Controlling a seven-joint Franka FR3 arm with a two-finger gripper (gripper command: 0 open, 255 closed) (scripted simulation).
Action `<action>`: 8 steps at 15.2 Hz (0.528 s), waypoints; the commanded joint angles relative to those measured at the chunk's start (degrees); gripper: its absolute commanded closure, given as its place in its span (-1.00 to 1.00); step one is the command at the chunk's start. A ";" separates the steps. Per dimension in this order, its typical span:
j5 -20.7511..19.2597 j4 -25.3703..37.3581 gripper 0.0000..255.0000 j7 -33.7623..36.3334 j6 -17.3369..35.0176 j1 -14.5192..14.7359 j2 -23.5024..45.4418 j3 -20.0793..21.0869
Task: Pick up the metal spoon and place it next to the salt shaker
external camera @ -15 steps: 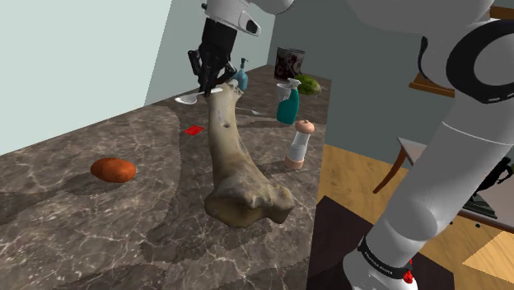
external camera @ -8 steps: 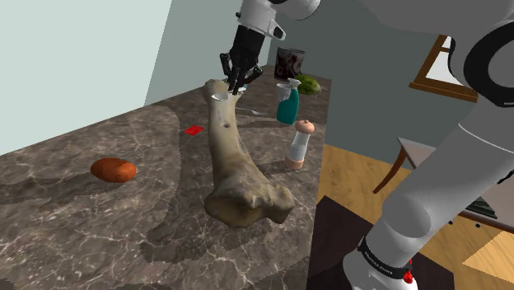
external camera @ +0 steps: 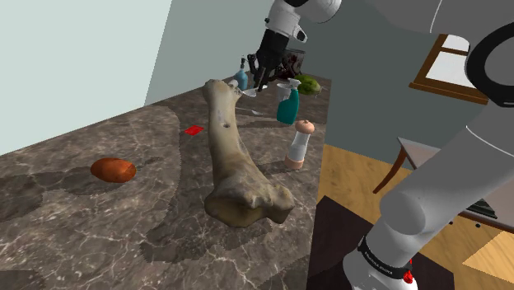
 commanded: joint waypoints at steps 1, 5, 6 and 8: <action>0.07 -0.42 1.00 -3.20 -0.72 -1.28 -0.42 -1.91; -0.20 -0.20 1.00 -8.61 -2.05 -3.59 -0.28 -5.22; -0.31 0.02 1.00 -9.93 -2.39 -4.17 -0.09 -6.03; -0.58 0.67 1.00 -12.53 -3.09 -5.33 0.46 -7.61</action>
